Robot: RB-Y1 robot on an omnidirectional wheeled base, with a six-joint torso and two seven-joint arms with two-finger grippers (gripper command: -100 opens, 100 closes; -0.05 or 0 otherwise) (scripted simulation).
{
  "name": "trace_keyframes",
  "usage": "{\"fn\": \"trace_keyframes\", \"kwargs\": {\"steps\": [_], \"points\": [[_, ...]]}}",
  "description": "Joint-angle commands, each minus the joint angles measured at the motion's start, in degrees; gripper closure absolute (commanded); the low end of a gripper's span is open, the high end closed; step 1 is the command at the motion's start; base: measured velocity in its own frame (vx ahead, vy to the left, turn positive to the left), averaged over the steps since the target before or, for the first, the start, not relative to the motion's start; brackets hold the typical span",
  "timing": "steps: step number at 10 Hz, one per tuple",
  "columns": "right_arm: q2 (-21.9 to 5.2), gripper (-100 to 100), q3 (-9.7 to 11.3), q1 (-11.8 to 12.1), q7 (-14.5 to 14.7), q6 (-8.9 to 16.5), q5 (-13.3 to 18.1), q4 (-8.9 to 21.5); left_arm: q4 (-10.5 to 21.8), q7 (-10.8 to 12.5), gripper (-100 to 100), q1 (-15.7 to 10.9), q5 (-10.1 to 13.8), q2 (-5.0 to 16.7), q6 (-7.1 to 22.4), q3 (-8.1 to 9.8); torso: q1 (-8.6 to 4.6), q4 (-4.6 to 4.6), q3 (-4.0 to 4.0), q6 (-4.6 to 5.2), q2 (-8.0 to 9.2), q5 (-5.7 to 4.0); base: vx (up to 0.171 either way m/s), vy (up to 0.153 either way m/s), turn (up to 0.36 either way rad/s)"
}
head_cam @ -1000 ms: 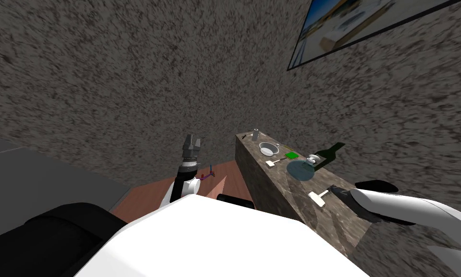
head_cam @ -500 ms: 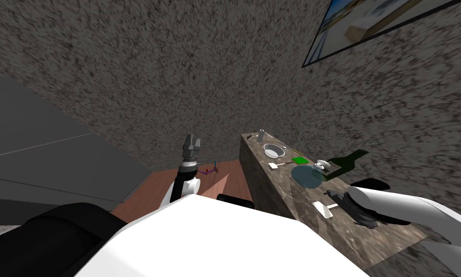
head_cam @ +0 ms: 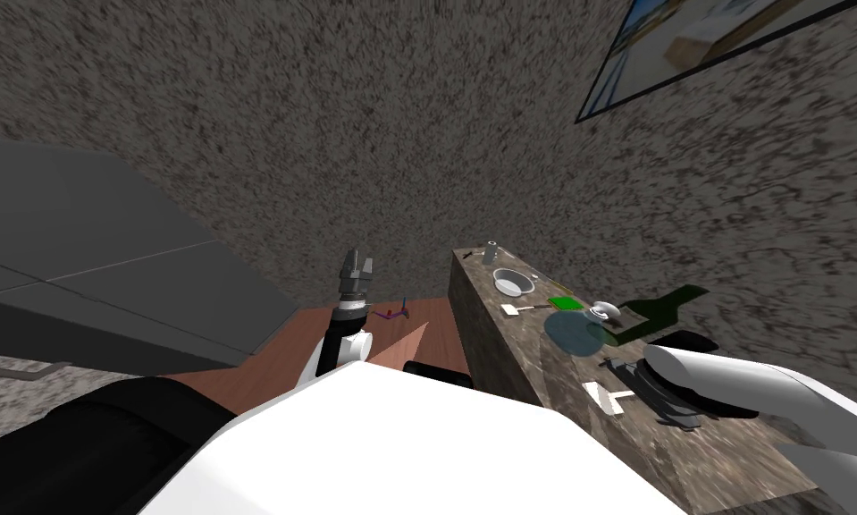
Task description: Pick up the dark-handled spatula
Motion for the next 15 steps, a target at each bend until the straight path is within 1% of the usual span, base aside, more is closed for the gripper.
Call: {"fn": "trace_keyframes", "kwargs": {"steps": [1,2,3,4,5,6,9,14,15], "points": [[-0.84,-100,2.86,-2.86,-0.33,-2.12,-2.18,2.86,0.0,0.0,0,0.0,0.0,0.0,0.0,0.0,0.0,0.0,0.0,0.0,0.0,0.0,-0.136,-0.046,0.389],[-0.84,-100,3.56,-4.25,-0.33,-2.12,-2.18,5.08,0.0,0.0,0,-0.03,0.0,0.0,0.0,-0.01,-0.08,0.05,0.14,-0.18,0.27,-0.03,-0.182,-0.1,0.38],[-0.84,-100,3.56,-4.25,-0.33,-2.12,-2.18,6.99,0.0,0.0,0,-0.03,0.0,0.01,0.01,0.0,-0.26,0.06,0.16,-0.25,0.31,-0.16,-0.068,-0.065,0.023],[-0.84,-100,3.56,-4.25,-0.33,-2.12,-2.18,8.62,0.0,0.0,0,0.0,0.0,0.01,0.0,0.01,-0.24,0.01,0.02,-0.12,0.03,-0.16,-0.006,-0.016,-0.043],[-1.68,-100,6.37,-7.03,-0.65,-4.25,-4.36,10.33,0.0,0.0,0,0.0,0.0,0.0,0.0,0.0,-0.1,-0.05,-0.12,-0.16,-0.19,-0.14,-0.004,-0.006,-0.016],[-1.68,-100,7.11,-8.5,-0.65,-4.25,-4.36,12.32,0.0,0.0,0,0.0,0.0,0.0,0.0,0.0,-0.03,-0.07,-0.19,-0.19,-0.3,-0.11,0.0,0.0,0.0],[-1.68,-100,7.11,-8.5,-0.65,-4.25,-4.36,17.21,0.0,0.0,0,0.0,0.0,0.0,0.0,0.0,0.04,-0.09,-0.23,-0.18,-0.37,-0.09,0.003,0.004,0.011],[-1.68,-100,7.11,-8.5,-0.65,-4.25,-4.36,17.23,0.0,0.0,0,0.01,0.0,0.0,0.0,0.0,-0.27,-0.16,-0.22,-0.03,-0.27,-0.27,-0.006,-0.009,-0.024],[-1.38,-100,6.08,-11.37,-1.78,-5.69,-1.5,20.08,0.0,0.0,0,0.0,0.0,0.0,0.0,0.0,-0.26,-0.16,-0.22,-0.04,-0.28,-0.28,0.0,0.0,0.0]]}}
